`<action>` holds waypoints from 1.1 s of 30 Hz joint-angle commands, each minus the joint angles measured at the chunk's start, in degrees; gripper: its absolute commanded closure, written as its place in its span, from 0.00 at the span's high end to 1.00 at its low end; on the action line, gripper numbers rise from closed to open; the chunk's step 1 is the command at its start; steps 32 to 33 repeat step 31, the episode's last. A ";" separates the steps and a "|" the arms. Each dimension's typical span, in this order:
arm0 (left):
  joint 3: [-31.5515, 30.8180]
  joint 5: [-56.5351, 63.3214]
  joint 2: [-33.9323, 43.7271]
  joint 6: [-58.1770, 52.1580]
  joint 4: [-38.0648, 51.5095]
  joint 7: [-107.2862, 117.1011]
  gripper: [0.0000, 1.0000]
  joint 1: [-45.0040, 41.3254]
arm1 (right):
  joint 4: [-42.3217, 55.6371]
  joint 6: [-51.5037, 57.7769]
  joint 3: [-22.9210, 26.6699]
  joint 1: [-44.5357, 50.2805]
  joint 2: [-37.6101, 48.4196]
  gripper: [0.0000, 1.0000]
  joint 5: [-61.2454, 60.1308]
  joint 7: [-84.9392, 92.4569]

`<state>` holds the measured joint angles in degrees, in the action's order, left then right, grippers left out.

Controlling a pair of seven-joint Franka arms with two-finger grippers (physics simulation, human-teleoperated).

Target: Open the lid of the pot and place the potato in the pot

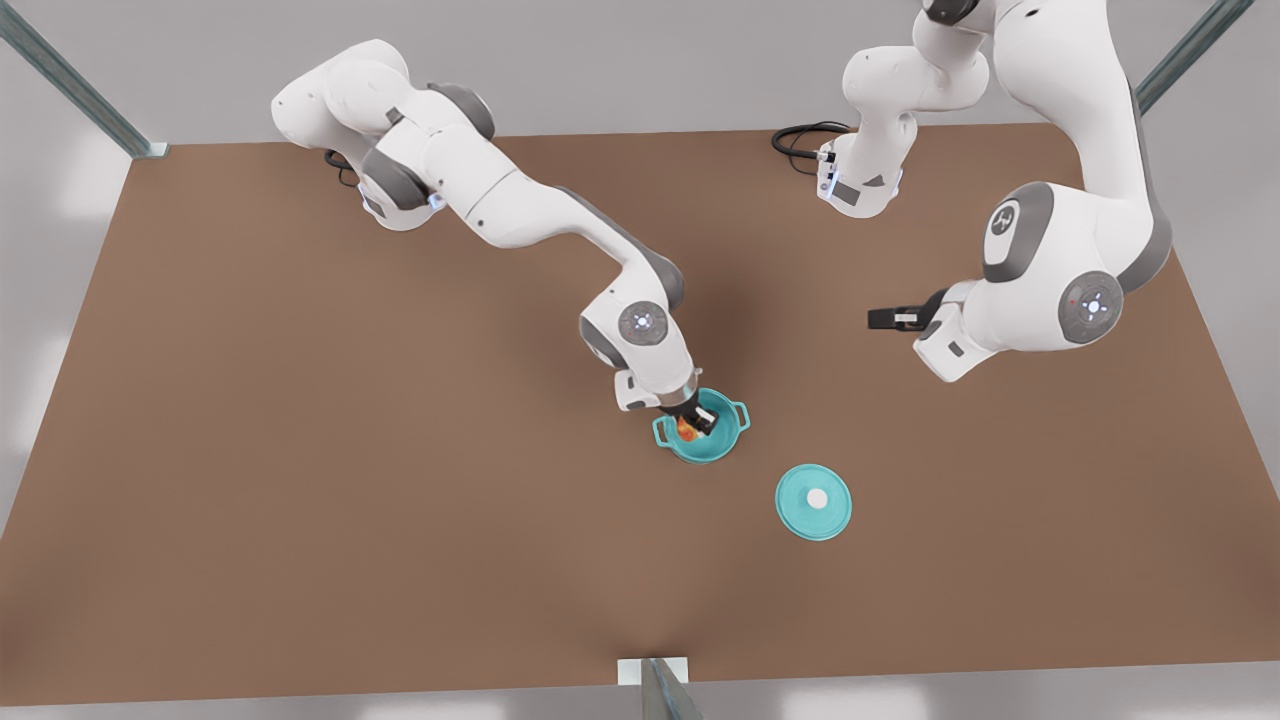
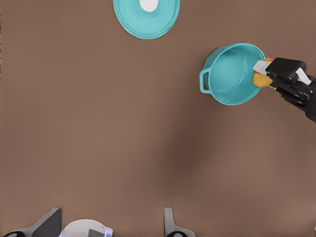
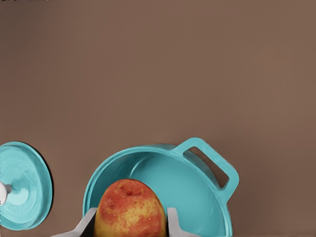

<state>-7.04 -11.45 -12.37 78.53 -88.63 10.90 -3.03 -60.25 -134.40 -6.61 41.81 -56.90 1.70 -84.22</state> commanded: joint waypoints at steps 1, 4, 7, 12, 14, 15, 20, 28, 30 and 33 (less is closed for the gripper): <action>-0.07 0.20 0.06 -0.13 -0.32 -1.68 1.00 -0.22 | 0.22 -1.83 0.63 0.64 -0.32 0.58 0.06 -17.56; -0.07 0.99 0.24 0.30 -0.23 -1.50 1.00 -0.22 | 0.22 -1.65 0.90 0.73 -0.32 1.00 0.06 -17.12; 0.10 3.36 1.03 4.79 0.39 -0.01 1.00 -0.22 | 0.05 -0.43 1.60 0.03 2.14 1.00 0.50 -15.81; 0.45 5.12 1.03 14.02 0.91 -0.97 1.00 0.22 | -5.66 32.88 1.08 -26.42 20.51 1.00 -0.03 29.97; 0.45 4.51 1.03 14.02 1.00 -0.53 1.00 0.22 | -18.85 33.41 1.08 -35.83 29.30 1.00 0.50 51.59; 0.54 4.42 1.12 14.02 1.00 -0.53 1.00 0.22 | -20.61 34.03 1.08 -40.22 30.09 1.00 0.67 60.12; 0.28 5.03 1.12 14.10 0.91 -0.45 1.00 0.22 | -22.28 39.74 2.13 -46.38 31.15 1.00 5.51 71.74; 0.19 5.12 1.12 14.02 0.91 -0.27 1.00 0.22 | -22.19 40.01 1.95 -46.29 30.36 1.00 4.02 72.18; 0.19 5.12 1.12 13.93 1.00 -0.01 1.00 0.22 | -22.19 39.92 1.95 -46.29 30.27 1.00 2.78 72.35; 0.19 5.12 1.12 13.93 0.91 0.43 1.00 0.22 | -22.10 39.92 1.95 -46.29 30.27 1.00 2.78 72.35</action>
